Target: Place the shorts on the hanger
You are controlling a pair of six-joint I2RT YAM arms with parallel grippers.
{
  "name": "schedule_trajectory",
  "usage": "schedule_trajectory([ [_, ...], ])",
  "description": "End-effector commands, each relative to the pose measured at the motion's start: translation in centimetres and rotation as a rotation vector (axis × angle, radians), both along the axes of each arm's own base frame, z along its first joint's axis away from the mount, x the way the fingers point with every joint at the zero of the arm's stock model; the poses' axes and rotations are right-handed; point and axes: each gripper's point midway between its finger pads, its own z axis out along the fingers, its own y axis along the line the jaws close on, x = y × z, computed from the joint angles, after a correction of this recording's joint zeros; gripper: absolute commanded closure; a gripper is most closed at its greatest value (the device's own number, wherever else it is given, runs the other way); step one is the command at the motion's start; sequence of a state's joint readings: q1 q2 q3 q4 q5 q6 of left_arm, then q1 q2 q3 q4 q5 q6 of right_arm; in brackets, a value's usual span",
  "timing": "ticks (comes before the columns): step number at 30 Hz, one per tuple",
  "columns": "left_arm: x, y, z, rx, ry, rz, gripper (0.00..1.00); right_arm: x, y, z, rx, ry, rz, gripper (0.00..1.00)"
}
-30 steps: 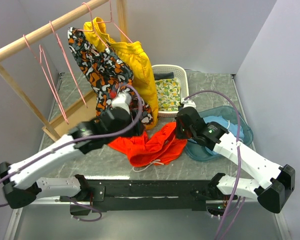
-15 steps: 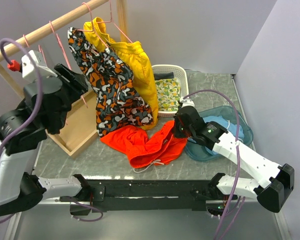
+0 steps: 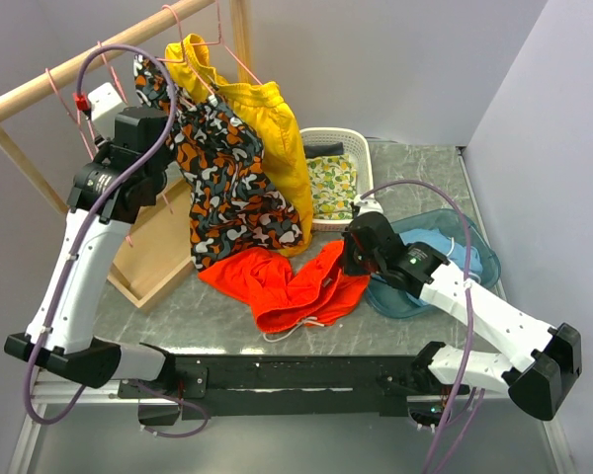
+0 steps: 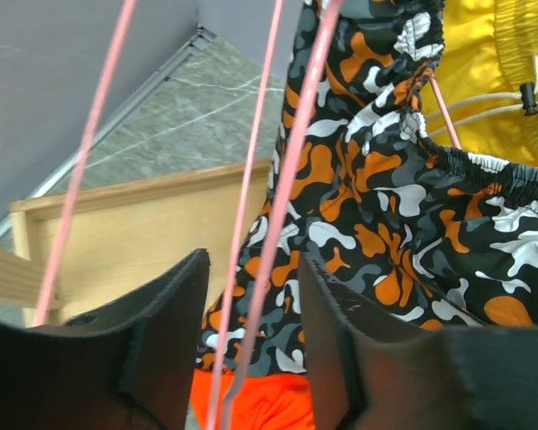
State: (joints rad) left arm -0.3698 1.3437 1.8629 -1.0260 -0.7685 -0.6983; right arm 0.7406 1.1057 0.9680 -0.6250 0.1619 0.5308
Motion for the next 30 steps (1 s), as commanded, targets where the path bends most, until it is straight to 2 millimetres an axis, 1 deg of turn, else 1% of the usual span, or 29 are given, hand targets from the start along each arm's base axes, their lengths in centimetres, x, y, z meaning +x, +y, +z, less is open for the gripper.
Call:
schedule_trajectory([
  [1,1.4,-0.8,1.5,-0.040,-0.095,-0.047,0.55,0.2,0.1,1.3,0.045,-0.041,-0.004,1.00],
  [2,1.5,-0.9,1.1,-0.040,-0.090,-0.052,0.63,0.1,0.1,1.3,0.047,-0.040,-0.003,1.00],
  [3,1.8,-0.9,1.3,-0.041,-0.105,-0.047,0.68,0.1,0.1,1.4,0.050,-0.041,-0.003,1.00],
  [4,1.7,-0.8,1.4,-0.042,-0.112,-0.041,0.75,0.1,0.1,1.4,0.050,-0.043,-0.004,1.00],
  [5,1.7,-0.7,1.6,-0.040,-0.118,-0.034,0.90,0.0,0.0,1.3,0.051,-0.041,-0.004,1.00],
  [6,1.6,-0.4,2.0,-0.035,-0.130,-0.018,0.96,0.0,0.1,1.3,0.051,-0.043,-0.004,1.00],
  [7,1.4,-0.1,2.3,-0.033,-0.139,-0.010,0.99,0.0,0.1,1.3,0.050,-0.042,-0.004,1.00],
  [13,0.2,1.0,5.0,-0.009,-0.208,0.013,0.99,0.2,0.3,1.6,0.056,-0.045,-0.003,1.00],
  [17,-0.3,0.8,6.1,0.015,-0.227,-0.039,0.99,0.4,0.5,1.6,0.057,-0.042,-0.001,1.00],
  [19,-0.6,0.6,6.1,0.019,-0.221,-0.062,0.99,0.4,0.5,1.7,0.057,-0.042,-0.001,1.00],
  [21,-0.6,-0.4,5.6,0.011,-0.208,-0.123,0.99,0.5,0.5,1.8,0.059,-0.045,-0.003,1.00],
  [22,-1.0,-0.7,5.7,0.007,-0.216,-0.151,0.99,0.4,0.6,1.8,0.058,-0.043,-0.002,1.00],
  [23,-1.0,-1.2,5.1,0.002,-0.202,-0.181,0.99,0.5,0.6,1.7,0.056,-0.043,-0.003,1.00],
  [24,-1.1,-1.7,5.0,-0.002,-0.203,-0.210,0.99,0.5,0.6,1.8,0.055,-0.044,-0.004,1.00],
  [25,-1.7,-1.9,5.5,0.007,-0.219,-0.241,0.99,0.6,0.5,1.9,0.054,-0.045,-0.008,1.00],
  [26,-1.8,-2.7,5.0,0.008,-0.218,-0.284,0.99,0.5,0.5,1.9,0.055,-0.046,-0.005,1.00],
  [27,-2.1,-3.5,5.6,0.007,-0.246,-0.316,0.99,0.6,0.5,2.1,0.059,-0.049,-0.006,1.00],
  [28,-2.8,-3.5,5.9,0.014,-0.256,-0.329,0.99,0.6,0.5,2.0,0.055,-0.048,-0.009,1.00],
  [30,-3.6,-4.3,5.8,0.012,-0.252,-0.373,0.99,0.7,0.5,2.2,0.059,-0.053,-0.011,1.00],
])
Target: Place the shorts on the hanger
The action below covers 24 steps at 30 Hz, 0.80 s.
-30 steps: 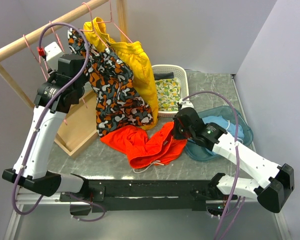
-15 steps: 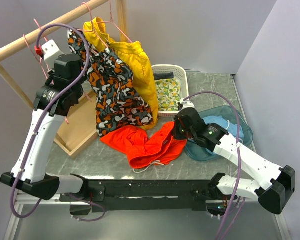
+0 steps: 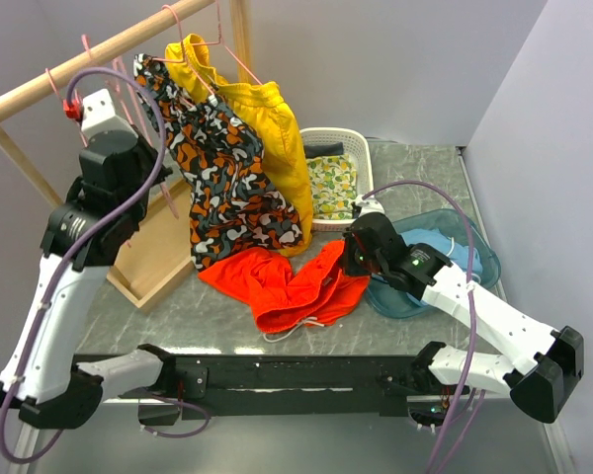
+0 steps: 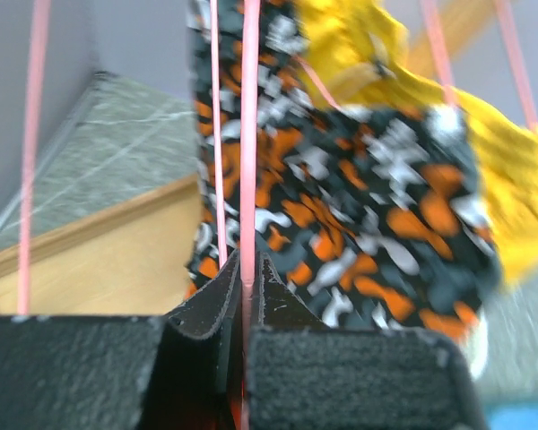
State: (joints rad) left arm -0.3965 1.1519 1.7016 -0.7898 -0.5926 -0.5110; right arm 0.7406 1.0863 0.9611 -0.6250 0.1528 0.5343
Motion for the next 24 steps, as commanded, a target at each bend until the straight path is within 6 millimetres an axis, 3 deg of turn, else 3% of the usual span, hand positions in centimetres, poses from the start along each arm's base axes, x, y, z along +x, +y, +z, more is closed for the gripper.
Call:
schedule_trajectory([
  [1,-1.9,-2.1,2.6,-0.003,-0.092,-0.150,0.99,1.0,0.5,2.0,0.043,-0.048,-0.015,1.00],
  [6,-3.6,-3.6,1.9,-0.023,-0.074,-0.266,0.99,0.9,0.3,1.9,0.038,-0.047,-0.023,1.00],
  [13,-7.2,-3.9,0.9,-0.024,-0.091,-0.377,0.99,1.0,0.1,2.1,0.030,-0.049,-0.035,1.00],
  [24,-13.6,-5.2,3.0,-0.054,-0.236,-0.600,0.99,0.9,-0.6,2.5,0.020,-0.058,-0.057,1.00],
])
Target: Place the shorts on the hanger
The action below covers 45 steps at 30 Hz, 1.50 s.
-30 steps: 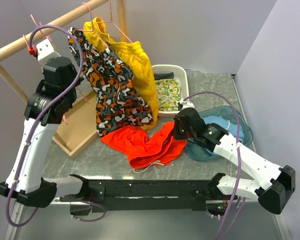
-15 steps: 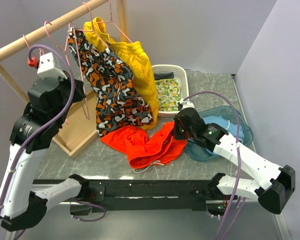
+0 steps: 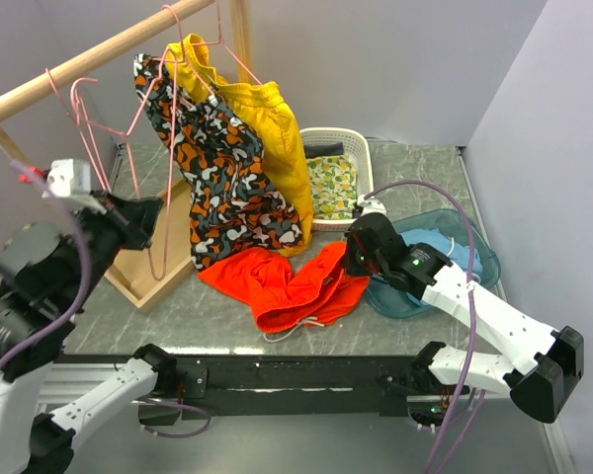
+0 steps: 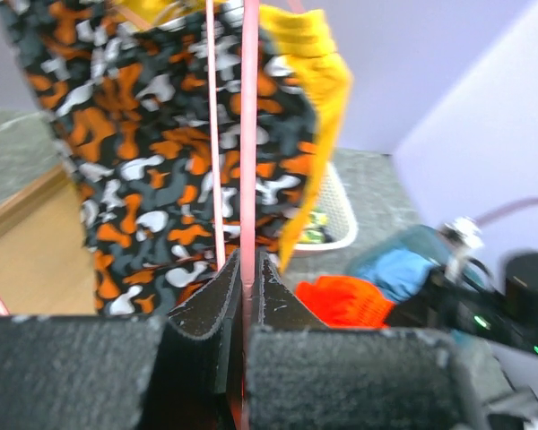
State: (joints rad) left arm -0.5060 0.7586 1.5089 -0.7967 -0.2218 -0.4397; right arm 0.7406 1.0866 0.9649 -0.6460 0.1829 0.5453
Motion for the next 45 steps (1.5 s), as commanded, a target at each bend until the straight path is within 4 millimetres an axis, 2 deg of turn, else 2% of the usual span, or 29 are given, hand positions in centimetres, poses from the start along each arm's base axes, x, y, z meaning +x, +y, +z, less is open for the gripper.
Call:
schedule_trajectory([
  [1,-2.4,-1.4,1.5,-0.002,-0.091,-0.137,0.99,0.8,-0.1,2.7,0.037,-0.064,-0.032,1.00],
  [5,-4.6,-4.0,1.3,0.004,-0.117,-0.322,0.99,1.0,-0.9,2.9,0.010,-0.077,-0.061,1.00],
  [8,-6.1,-6.8,-0.2,0.030,-0.080,-0.490,0.99,1.1,-1.8,3.0,-0.020,-0.084,-0.095,1.00],
  [12,-7.0,-9.8,-3.9,0.089,0.048,-0.617,0.99,1.1,-2.4,2.9,-0.037,-0.086,-0.117,1.00],
  [15,-7.9,-11.7,-7.1,0.102,0.169,-0.708,0.99,1.2,-2.5,2.5,-0.050,-0.079,-0.126,1.00],
  [16,-8.4,-12.3,-8.7,0.111,0.221,-0.745,0.99,1.2,-2.6,2.3,-0.061,-0.070,-0.129,1.00],
  [18,-9.0,-12.4,-9.9,0.096,0.272,-0.761,0.99,1.3,-2.9,2.0,-0.075,-0.066,-0.145,1.00],
  [19,-9.2,-12.5,-11.3,0.101,0.306,-0.772,0.99,1.2,-3.0,1.9,-0.080,-0.065,-0.148,1.00],
  [21,-10.7,-12.6,-11.9,0.065,0.335,-0.825,0.99,1.2,-3.3,1.7,-0.088,-0.065,-0.159,1.00],
  [22,-11.0,-12.7,-13.4,0.066,0.371,-0.837,0.99,1.2,-3.4,1.7,-0.093,-0.068,-0.162,1.00],
  [23,-11.9,-12.8,-13.8,0.055,0.391,-0.877,0.99,1.2,-3.4,1.5,-0.100,-0.066,-0.163,1.00],
  [24,-12.4,-12.6,-13.9,0.031,0.391,-0.887,0.99,1.3,-3.5,1.5,-0.108,-0.064,-0.166,1.00],
  [25,-12.6,-12.6,-15.3,0.036,0.425,-0.885,0.99,1.4,-3.6,1.1,-0.121,-0.057,-0.169,1.00],
  [28,-13.6,-11.9,-16.7,0.027,0.462,-0.895,0.99,1.7,-3.4,0.7,-0.141,-0.044,-0.169,1.00],
  [35,-14.7,-11.0,-17.9,0.044,0.507,-0.908,0.99,2.5,-2.9,1.2,-0.157,-0.046,-0.174,1.00],
  [38,-14.5,-11.0,-18.8,0.070,0.544,-0.895,0.99,2.8,-2.8,1.4,-0.168,-0.042,-0.172,1.00],
  [45,-14.1,-11.5,-19.0,0.082,0.555,-0.895,0.99,2.9,-2.7,1.5,-0.177,-0.038,-0.166,1.00],
])
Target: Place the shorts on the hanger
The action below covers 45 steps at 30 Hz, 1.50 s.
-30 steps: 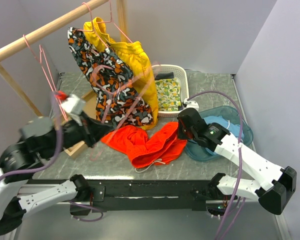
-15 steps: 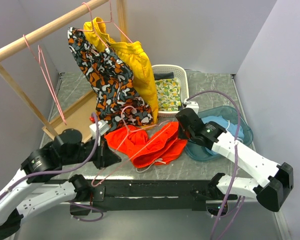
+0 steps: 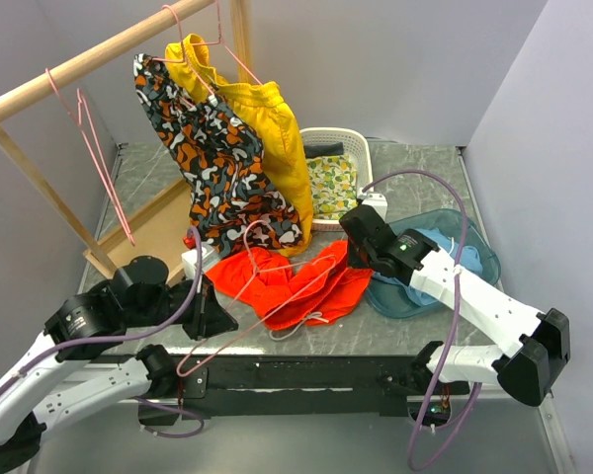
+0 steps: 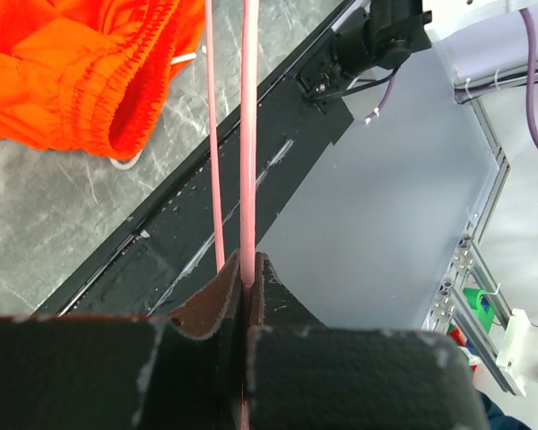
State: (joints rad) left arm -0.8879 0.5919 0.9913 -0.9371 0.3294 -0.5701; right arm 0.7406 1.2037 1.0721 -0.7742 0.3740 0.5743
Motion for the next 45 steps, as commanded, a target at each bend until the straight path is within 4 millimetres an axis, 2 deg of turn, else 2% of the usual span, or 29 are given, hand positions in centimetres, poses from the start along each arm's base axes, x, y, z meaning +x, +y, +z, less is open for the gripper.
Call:
schedule_trajectory([
  [1,0.0,-0.7,0.6,-0.021,-0.004,-0.028,0.99,0.9,0.0,2.0,-0.002,-0.049,-0.012,1.00],
  [13,0.4,-1.3,0.3,0.009,0.001,-0.047,0.99,1.0,0.1,2.2,-0.002,-0.049,-0.003,1.00],
  [22,2.1,-1.9,0.0,0.027,-0.044,-0.002,0.99,0.2,1.5,2.6,0.026,-0.043,0.043,1.00],
  [25,3.0,-2.4,0.3,0.011,-0.078,0.031,0.99,-0.2,2.4,3.1,0.052,-0.043,0.078,1.00],
  [29,4.4,-3.2,-1.2,0.060,-0.102,0.104,0.99,-0.5,3.5,4.2,0.089,-0.059,0.112,1.00],
  [31,4.1,-4.5,-0.3,0.000,-0.122,0.101,0.99,-0.6,4.2,4.7,0.115,-0.067,0.132,1.00],
  [34,4.4,-5.5,-0.7,-0.009,-0.152,0.145,0.99,-0.6,5.1,5.4,0.146,-0.075,0.157,1.00],
  [35,4.6,-5.8,-1.4,0.011,-0.159,0.164,0.99,-0.7,5.5,5.6,0.159,-0.072,0.170,1.00],
  [36,5.5,-5.8,-1.5,0.018,-0.191,0.218,0.99,-0.8,6.0,6.3,0.177,-0.084,0.184,1.00],
  [37,4.7,-6.5,-1.8,0.014,-0.194,0.200,0.99,-1.0,6.6,6.6,0.192,-0.087,0.201,1.00],
  [39,5.3,-7.5,-2.1,-0.004,-0.240,0.249,0.99,-1.5,7.9,7.4,0.213,-0.091,0.246,1.00],
  [40,4.5,-8.3,-2.5,0.000,-0.250,0.237,0.99,-1.9,8.5,7.7,0.217,-0.092,0.265,1.00],
  [41,4.7,-8.7,-2.7,-0.012,-0.268,0.263,0.99,-2.0,8.9,7.8,0.212,-0.091,0.275,1.00],
  [43,5.1,-9.0,-2.8,-0.011,-0.301,0.330,0.99,-2.9,9.9,8.6,0.226,-0.099,0.314,1.00],
  [45,5.3,-9.4,-2.7,-0.045,-0.313,0.364,0.99,-3.1,10.2,8.7,0.224,-0.101,0.322,1.00],
])
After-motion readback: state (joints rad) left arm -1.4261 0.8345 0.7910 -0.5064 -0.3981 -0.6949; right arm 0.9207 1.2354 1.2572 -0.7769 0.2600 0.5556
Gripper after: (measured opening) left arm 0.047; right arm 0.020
